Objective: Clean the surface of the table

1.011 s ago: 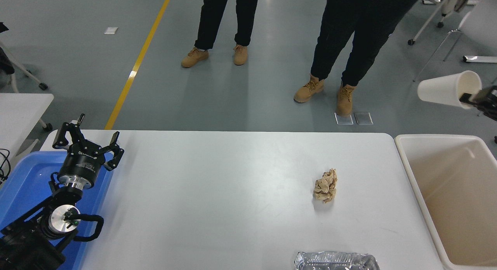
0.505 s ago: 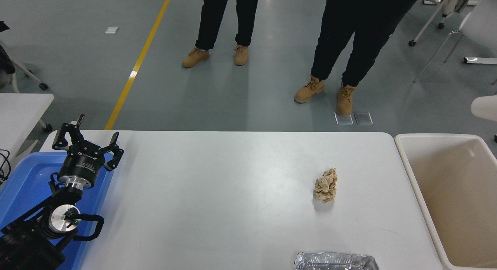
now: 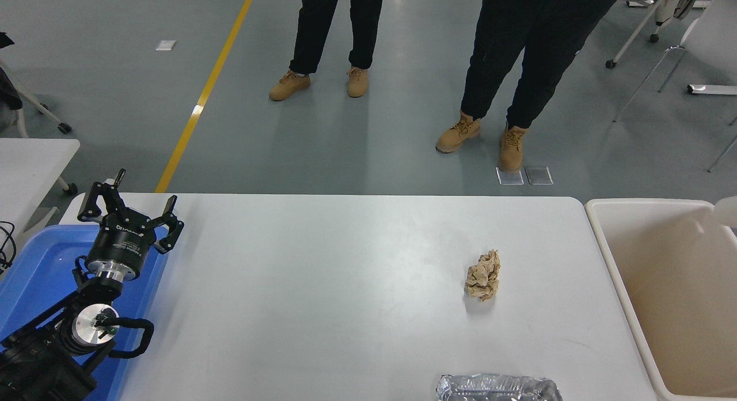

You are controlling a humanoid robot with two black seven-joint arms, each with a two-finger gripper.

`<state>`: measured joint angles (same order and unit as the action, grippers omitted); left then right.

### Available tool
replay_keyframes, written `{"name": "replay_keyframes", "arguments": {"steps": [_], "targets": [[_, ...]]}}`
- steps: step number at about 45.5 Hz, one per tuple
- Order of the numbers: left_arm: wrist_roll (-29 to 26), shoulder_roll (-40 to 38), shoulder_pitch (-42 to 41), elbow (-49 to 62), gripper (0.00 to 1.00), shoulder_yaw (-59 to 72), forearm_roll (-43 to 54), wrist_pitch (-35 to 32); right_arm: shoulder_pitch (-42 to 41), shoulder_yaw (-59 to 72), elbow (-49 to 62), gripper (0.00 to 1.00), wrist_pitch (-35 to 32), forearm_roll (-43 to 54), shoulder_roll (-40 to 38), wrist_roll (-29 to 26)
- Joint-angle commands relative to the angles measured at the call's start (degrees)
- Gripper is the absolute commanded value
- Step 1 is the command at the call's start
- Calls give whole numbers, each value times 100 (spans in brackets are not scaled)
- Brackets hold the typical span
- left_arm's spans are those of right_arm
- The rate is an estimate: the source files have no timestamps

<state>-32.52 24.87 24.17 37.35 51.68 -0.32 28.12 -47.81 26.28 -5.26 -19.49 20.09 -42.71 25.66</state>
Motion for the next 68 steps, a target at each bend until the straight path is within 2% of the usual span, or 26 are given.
{"name": "replay_keyframes", "arguments": {"steps": [1,10,32,62,68], "targets": [[0,0,0,0,99,0,-3,0,167,26,69,0,147,4,255,-641],[0,0,0,0,99,0,-3,0,167,27,69,0,226,4,457,-1370],[0,0,0,0,99,0,-3,0,185,44,298,0,367,74,1055,-1845],[0,0,0,0,99,9,-3,0,440,79,289,0,385,92,1309,-1881],[0,0,0,0,99,0,-3,0,457,70,298,6,446,83,1336,-1872]]}}
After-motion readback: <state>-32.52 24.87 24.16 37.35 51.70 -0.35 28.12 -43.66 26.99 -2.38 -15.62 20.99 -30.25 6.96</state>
